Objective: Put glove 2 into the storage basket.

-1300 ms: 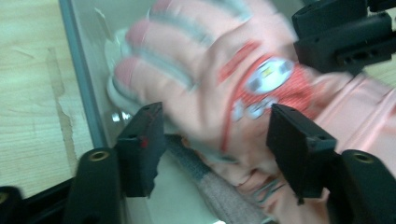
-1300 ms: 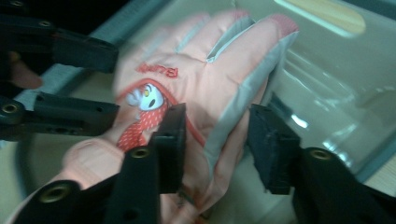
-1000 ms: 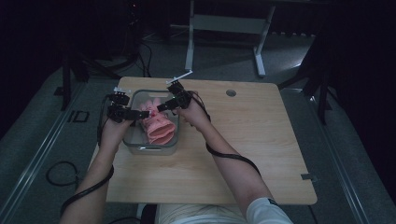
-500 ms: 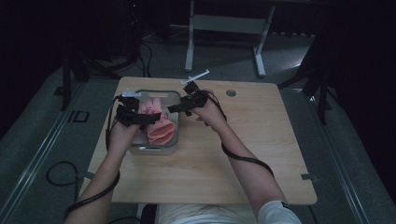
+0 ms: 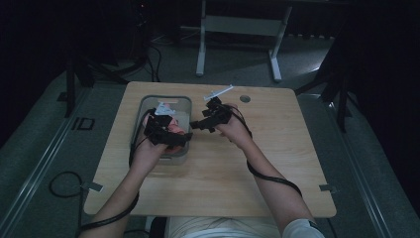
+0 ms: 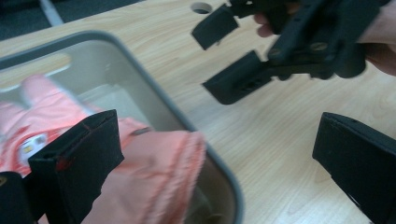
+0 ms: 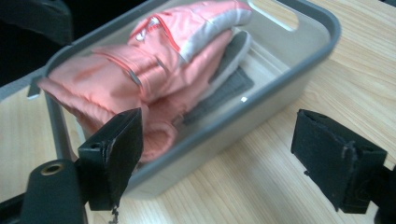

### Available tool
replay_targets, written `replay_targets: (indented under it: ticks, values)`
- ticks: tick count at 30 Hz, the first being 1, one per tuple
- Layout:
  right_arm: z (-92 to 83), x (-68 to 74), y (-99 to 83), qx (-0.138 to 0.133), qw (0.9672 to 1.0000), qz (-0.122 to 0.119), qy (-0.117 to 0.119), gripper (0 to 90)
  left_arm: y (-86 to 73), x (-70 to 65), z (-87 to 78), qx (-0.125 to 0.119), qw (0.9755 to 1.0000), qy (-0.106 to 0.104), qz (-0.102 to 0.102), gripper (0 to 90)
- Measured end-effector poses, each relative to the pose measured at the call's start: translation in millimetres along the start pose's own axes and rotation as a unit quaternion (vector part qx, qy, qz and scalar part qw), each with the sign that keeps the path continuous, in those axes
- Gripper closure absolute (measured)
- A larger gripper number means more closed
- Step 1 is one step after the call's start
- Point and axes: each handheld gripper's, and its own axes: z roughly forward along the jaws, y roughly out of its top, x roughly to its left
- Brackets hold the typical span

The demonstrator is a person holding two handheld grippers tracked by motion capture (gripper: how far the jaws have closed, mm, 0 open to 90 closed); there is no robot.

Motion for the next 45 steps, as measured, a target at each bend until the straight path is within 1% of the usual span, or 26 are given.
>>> replay_targets:
  ticks: [1,3,5,6,8,9,11,14,15,17,18,19,20,21,22,24,29,31,35,36,38,41,42,44,45]
  values:
    - [-1.4,-0.8,-1.8,-0.001,1.0,0.001,-0.003,16.8,0.6,-3.1,1.0,-0.002,1.0,-0.004,0.004,0.9]
    - [-3.6,-2.6,-4.9,-0.002,1.0,0.002,-0.006,16.8,1.2,-9.0,2.9,-0.005,0.9999,-0.014,0.006,0.9]
    - [-6.2,-4.4,-9.6,0.0,0.9999,0.0,-0.012,16.8,1.3,-15.7,5.3,-0.004,0.9997,-0.016,0.016,0.9]
    - [-7.2,-5.2,-12.0,0.002,0.9999,0.001,-0.014,16.8,1.2,-18.3,6.7,-0.004,0.9995,-0.022,0.021,0.9]
    - [-9.2,-7.5,-17.0,0.003,0.9998,0.0,-0.017,16.8,0.7,-23.2,9.9,-0.007,0.9987,-0.044,0.024,0.9]
    - [-10.4,-8.8,-19.6,0.005,0.9998,-0.002,-0.02,16.8,0.4,-25.9,12.0,-0.006,0.9983,-0.051,0.027,0.9]
    - [-13.2,-11.6,-25.1,-0.001,0.9996,-0.002,-0.028,17.2,-0.8,-32.0,16.6,-0.002,0.9976,-0.055,0.043,0.9]
    - [-17.7,-17.0,-33.5,-0.009,0.9992,0.002,-0.039,17.2,-2.5,-40.1,23.7,0.007,0.9964,-0.062,0.056,0.9]
    - [-18.9,-18.5,-36.2,-0.01,0.9991,0.003,-0.04,17.2,-3.2,-42.8,25.4,0.007,0.996,-0.064,0.062,0.9]
    - [-20.1,-20.8,-41.9,-0.004,0.9991,0.003,-0.041,17.2,-4.6,-48.3,28.9,0.006,0.9948,-0.069,0.075,0.9]
    - [-20.6,-21.8,-45.0,-0.001,0.9991,0.003,-0.042,17.2,-5.8,-50.9,30.7,0.004,0.9938,-0.075,0.082,0.9]
    - [-20.6,-23.0,-48.2,0.001,0.9991,0.002,-0.042,17.2,-6.7,-53.3,33.1,0.007,0.9935,-0.079,0.082,0.9]
    - [-20.5,-23.9,-51.4,0.004,0.9992,0.002,-0.041,17.2,-7.7,-56.1,35.3,0.011,0.9931,-0.078,0.086,0.9]
    - [-20.5,-24.5,-54.6,0.006,0.9991,0.002,-0.042,17.2,-9.0,-59.5,37.5,0.011,0.9925,-0.082,0.09,0.9]
    - [-20.3,-25.0,-57.8,0.007,0.9991,0.002,-0.041,17.2,-10.1,-62.4,39.9,0.015,0.9915,-0.09,0.093,0.9]
    - [-20.0,-25.8,-64.3,0.01,0.9992,-0.001,-0.039,17.2,-12.5,-68.0,44.7,0.022,0.9901,-0.096,0.101,0.9]
    - [-19.6,-28.0,-79.7,0.016,0.9991,-0.001,-0.038,17.1,-19.3,-80.3,54.9,0.036,0.9874,-0.108,0.11,0.9]
    - [-19.4,-29.0,-85.1,0.016,0.9991,0.001,-0.039,17.2,-22.2,-84.8,59.0,0.044,0.9855,-0.116,0.116,0.9]
    - [-19.9,-30.0,-94.7,0.017,0.999,0.0,-0.041,17.1,-29.1,-91.0,66.6,0.052,0.983,-0.129,0.12,0.9]
    - [-20.1,-30.4,-97.1,0.017,0.9991,-0.001,-0.04,17.1,-31.2,-92.7,68.5,0.052,0.9831,-0.132,0.117,0.9]
    - [-20.5,-31.0,-102.3,0.015,0.999,0.003,-0.043,17.1,-35.8,-95.0,72.2,0.05,0.9821,-0.14,0.116,0.9]
    - [-19.2,-32.5,-109.8,0.019,0.9989,0.005,-0.044,17.1,-43.0,-98.2,78.6,0.055,0.9806,-0.146,0.119,0.9]
    - [-18.5,-32.7,-112.0,0.019,0.9987,0.006,-0.046,17.1,-45.3,-98.8,80.7,0.058,0.9803,-0.149,0.116,0.9]
    - [-17.0,-32.9,-116.1,0.02,0.9987,0.008,-0.045,16.8,-50.4,-99.6,83.4,0.055,0.9802,-0.153,0.113,0.9]
    - [-16.4,-33.0,-118.0,0.019,0.9987,0.007,-0.047,16.6,-52.6,-99.7,84.6,0.058,0.9799,-0.152,0.115,0.9]
